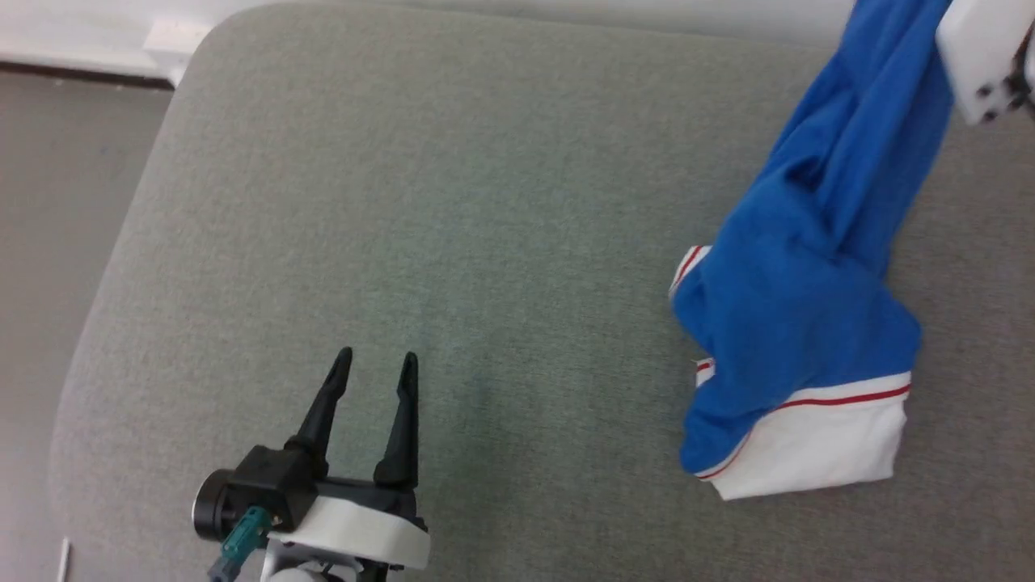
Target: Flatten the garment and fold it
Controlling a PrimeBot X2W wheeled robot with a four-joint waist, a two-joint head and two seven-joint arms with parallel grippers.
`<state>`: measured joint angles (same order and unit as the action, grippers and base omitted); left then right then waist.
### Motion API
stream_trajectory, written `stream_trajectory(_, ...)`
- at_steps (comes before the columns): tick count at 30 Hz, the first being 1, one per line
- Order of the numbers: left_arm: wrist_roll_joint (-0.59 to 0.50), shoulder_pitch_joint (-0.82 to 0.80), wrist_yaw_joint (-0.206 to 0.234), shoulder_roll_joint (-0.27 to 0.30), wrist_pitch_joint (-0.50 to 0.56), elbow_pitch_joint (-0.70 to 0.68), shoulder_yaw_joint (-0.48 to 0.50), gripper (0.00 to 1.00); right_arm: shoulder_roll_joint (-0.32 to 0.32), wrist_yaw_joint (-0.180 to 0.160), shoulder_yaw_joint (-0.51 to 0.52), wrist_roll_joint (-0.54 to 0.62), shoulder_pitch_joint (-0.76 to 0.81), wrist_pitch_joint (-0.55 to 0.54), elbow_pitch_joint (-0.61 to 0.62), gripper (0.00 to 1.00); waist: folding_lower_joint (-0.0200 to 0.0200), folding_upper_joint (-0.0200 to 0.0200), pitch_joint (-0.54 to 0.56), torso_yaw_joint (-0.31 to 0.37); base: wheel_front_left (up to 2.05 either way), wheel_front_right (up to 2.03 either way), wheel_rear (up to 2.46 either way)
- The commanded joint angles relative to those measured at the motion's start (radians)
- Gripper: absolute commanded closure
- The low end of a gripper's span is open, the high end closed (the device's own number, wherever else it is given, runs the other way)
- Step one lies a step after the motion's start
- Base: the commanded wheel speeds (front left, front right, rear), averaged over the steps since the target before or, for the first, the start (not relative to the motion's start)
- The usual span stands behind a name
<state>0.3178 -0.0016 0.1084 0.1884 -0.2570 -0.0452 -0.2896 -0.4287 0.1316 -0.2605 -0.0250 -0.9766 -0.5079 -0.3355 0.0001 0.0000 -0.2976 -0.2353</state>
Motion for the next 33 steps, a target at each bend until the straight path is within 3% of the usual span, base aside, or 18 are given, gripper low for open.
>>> stream_trajectory(1,-0.007,-0.025,-0.016,-0.014,-0.005,0.008,0.005,0.0,-0.014,-0.001,-0.008,0.016,-0.044,0.016,-0.034,1.0,-0.0001,0.0,-0.062,-0.064,0.0,0.0,0.0)
stream_trajectory(10,-0.03,-0.088,-0.084,-0.074,-0.005,0.059,0.004,0.0,-0.034,-0.001,-0.025,0.058,-0.077,0.024,-0.243,0.99,-0.0001,0.0,-0.134,-0.148,0.0,0.0,0.0)
stream_trajectory(11,-0.033,-0.094,-0.089,-0.079,-0.005,0.064,0.004,0.0,-0.032,-0.001,-0.019,0.058,-0.073,0.021,-0.262,0.75,-0.0001,0.0,-0.139,-0.151,0.0,0.0,0.0)
stream_trajectory(12,-0.036,-0.1,-0.093,-0.085,-0.005,0.068,0.005,0.0,-0.031,-0.001,-0.013,0.061,-0.072,0.02,-0.278,0.21,-0.0001,0.0,-0.14,-0.153,0.0,0.0,0.0)
stream_trajectory(13,-0.036,-0.1,-0.093,-0.085,-0.005,0.068,0.005,0.0,-0.031,-0.001,-0.013,0.061,-0.072,0.02,-0.278,0.21,-0.0001,0.0,-0.14,-0.153,0.0,0.0,0.0)
stream_trajectory(14,-0.038,-0.104,-0.097,-0.09,-0.005,0.072,0.006,0.0,-0.028,-0.001,-0.006,0.063,-0.071,0.018,-0.292,0.0,-0.0001,0.0,-0.14,-0.154,0.0,0.0,0.0)
stream_trajectory(24,-0.07,-0.075,-0.105,-0.106,-0.005,0.09,0.057,0.0,0.019,-0.001,0.014,-0.048,-0.057,0.116,-0.264,0.0,-0.0001,0.0,-0.047,-0.085,0.0,0.0,0.0)
stream_trajectory(33,-0.092,0.019,-0.09,-0.08,-0.005,0.065,0.104,0.0,0.02,-0.001,0.139,-0.177,0.236,0.081,0.041,0.0,-0.0001,0.0,0.068,-0.001,0.0,0.0,0.0)
